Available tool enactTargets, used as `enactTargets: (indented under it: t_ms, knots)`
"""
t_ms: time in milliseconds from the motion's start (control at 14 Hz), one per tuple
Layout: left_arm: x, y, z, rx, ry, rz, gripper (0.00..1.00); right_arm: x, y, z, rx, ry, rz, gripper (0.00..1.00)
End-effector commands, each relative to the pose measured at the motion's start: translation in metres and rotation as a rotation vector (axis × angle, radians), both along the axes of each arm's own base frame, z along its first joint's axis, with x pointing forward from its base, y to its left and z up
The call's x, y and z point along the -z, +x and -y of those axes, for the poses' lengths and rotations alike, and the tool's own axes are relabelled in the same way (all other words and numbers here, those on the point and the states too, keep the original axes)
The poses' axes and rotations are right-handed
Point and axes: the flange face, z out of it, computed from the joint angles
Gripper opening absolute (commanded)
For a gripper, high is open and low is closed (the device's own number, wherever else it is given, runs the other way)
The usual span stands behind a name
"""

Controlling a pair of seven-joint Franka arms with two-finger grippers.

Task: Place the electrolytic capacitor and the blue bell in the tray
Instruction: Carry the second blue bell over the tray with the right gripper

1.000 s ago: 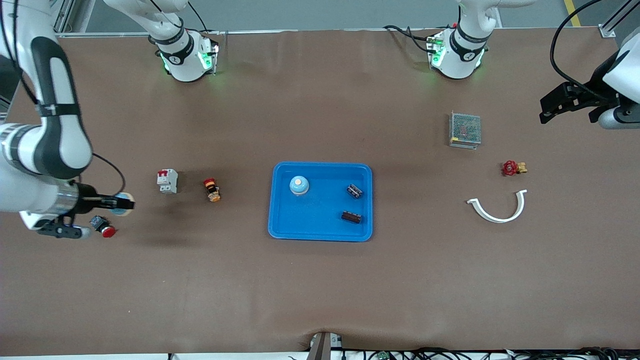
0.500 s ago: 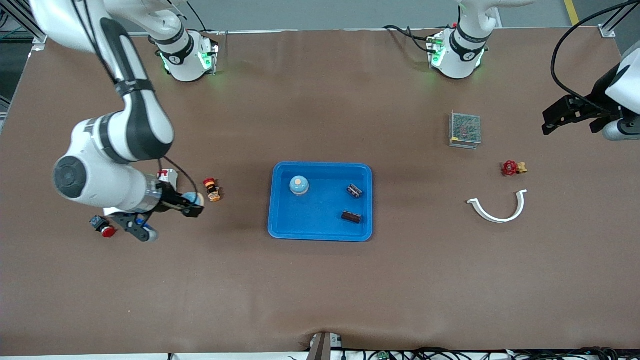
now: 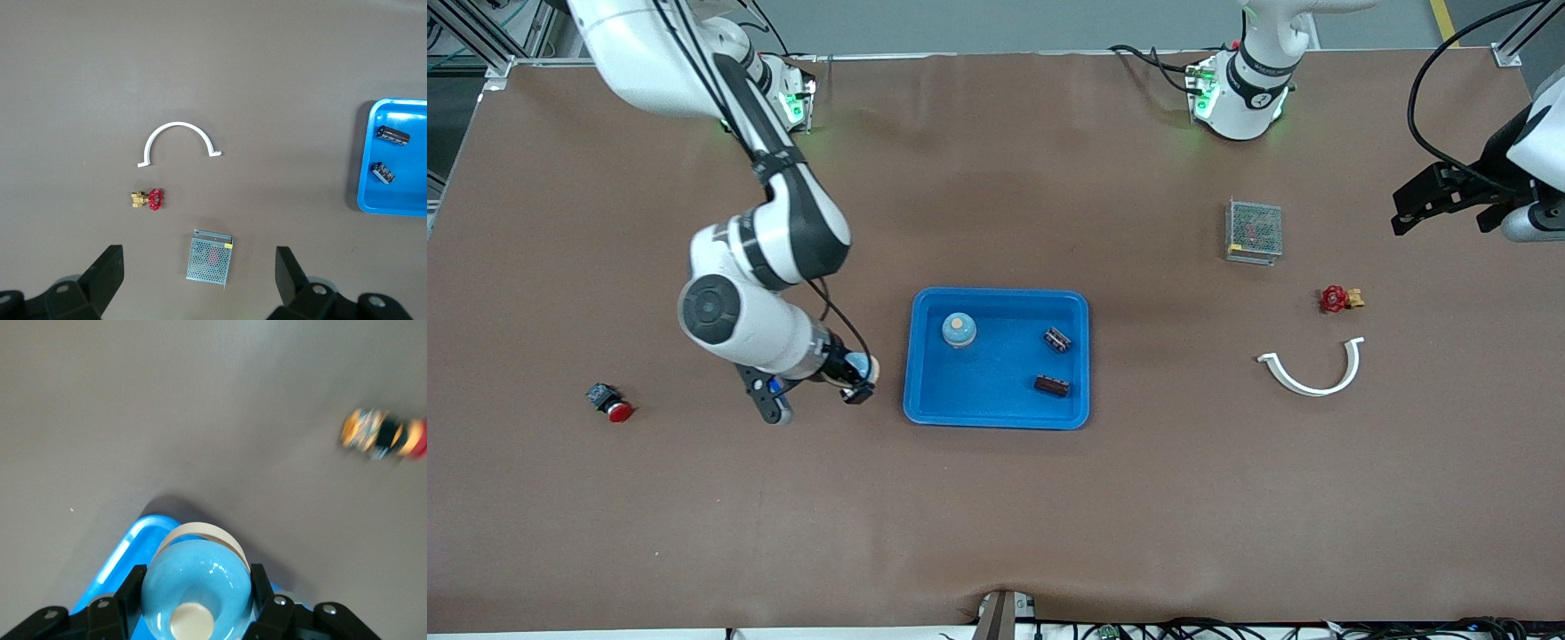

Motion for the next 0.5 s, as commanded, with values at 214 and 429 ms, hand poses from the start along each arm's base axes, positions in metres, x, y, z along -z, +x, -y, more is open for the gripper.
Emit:
enactTargets:
  t_ms: [214,429]
  knots:
    - [0.006,-0.004,-0.001,-0.01,-0.016,-0.006,1.0,0.035,0.007,-0.084,0.253,-0.03,-0.008,0.0]
    - [0.004,-0.008,-0.001,-0.009,-0.015,-0.015,1.0,0.065,-0.009,-0.116,0.316,-0.046,0.003,0.0]
